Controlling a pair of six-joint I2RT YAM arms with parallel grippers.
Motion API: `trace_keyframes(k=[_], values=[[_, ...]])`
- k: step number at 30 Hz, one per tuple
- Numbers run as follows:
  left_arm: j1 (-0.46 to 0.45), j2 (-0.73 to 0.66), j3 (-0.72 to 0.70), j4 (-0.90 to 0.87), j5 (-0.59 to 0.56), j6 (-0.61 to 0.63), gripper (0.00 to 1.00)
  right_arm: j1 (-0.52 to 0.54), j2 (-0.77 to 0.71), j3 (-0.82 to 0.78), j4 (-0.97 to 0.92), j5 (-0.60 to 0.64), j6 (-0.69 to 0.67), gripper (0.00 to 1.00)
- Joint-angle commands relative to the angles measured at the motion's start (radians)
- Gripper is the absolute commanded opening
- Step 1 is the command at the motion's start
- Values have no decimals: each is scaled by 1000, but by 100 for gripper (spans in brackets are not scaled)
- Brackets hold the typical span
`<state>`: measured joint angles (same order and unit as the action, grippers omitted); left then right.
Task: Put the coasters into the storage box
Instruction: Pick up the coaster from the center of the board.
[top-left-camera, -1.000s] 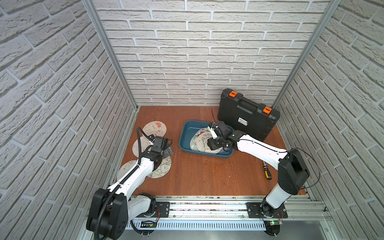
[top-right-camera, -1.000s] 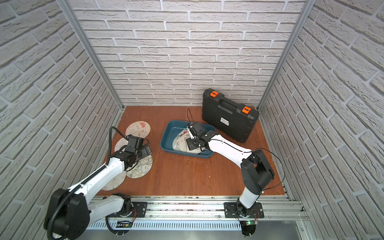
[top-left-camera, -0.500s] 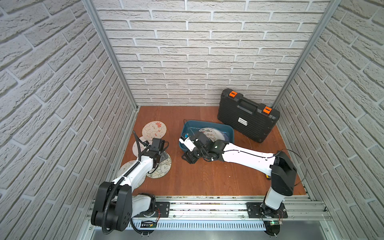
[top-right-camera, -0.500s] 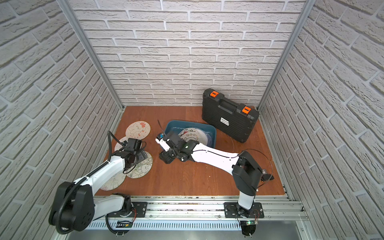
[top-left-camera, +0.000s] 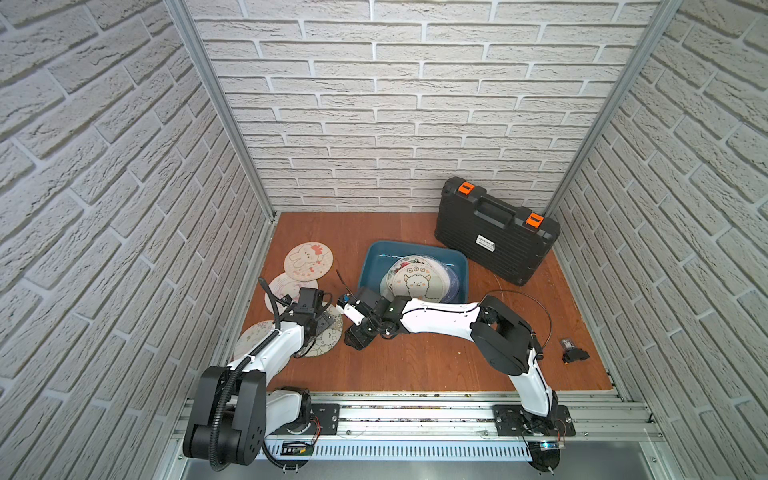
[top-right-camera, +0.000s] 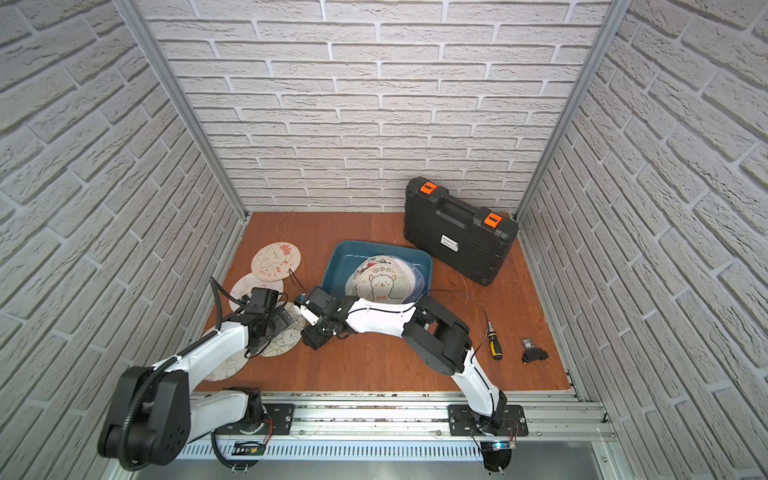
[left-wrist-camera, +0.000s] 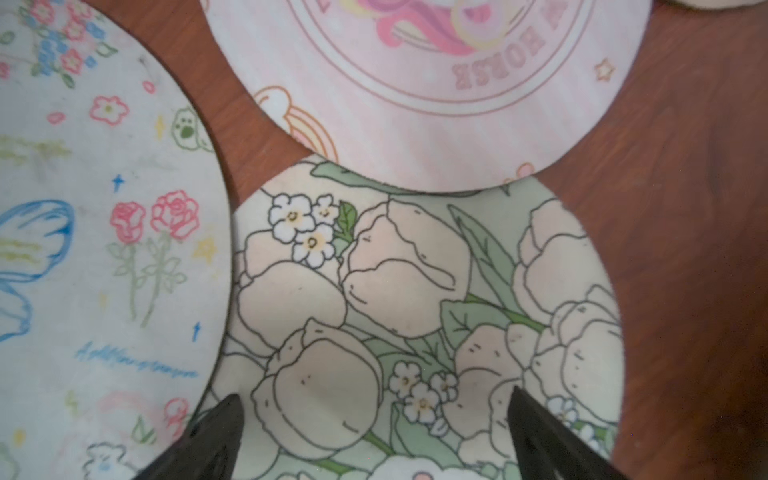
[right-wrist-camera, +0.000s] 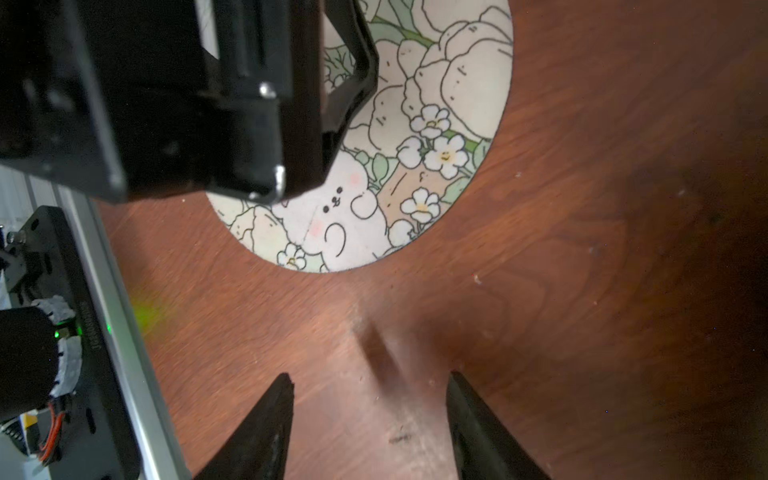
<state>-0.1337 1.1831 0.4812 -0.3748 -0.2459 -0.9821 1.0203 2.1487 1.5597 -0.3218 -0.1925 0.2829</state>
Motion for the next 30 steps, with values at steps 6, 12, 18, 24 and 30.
trace_keyframes(k=[6, 12, 18, 24, 30], values=[[13, -51, -81, 151, 67, -58, 98, -3, 79, 89, 55, 34, 66, 61], [20, -77, -108, 188, 82, -87, 98, -16, 140, 141, 38, 25, 109, 60], [26, -82, -117, 228, 117, -111, 98, -27, 177, 157, 52, -16, 140, 60], [31, -64, -136, 295, 164, -147, 98, -28, 212, 187, 52, -64, 150, 60], [31, -61, -138, 311, 178, -156, 98, -29, 257, 227, 46, -116, 166, 60]])
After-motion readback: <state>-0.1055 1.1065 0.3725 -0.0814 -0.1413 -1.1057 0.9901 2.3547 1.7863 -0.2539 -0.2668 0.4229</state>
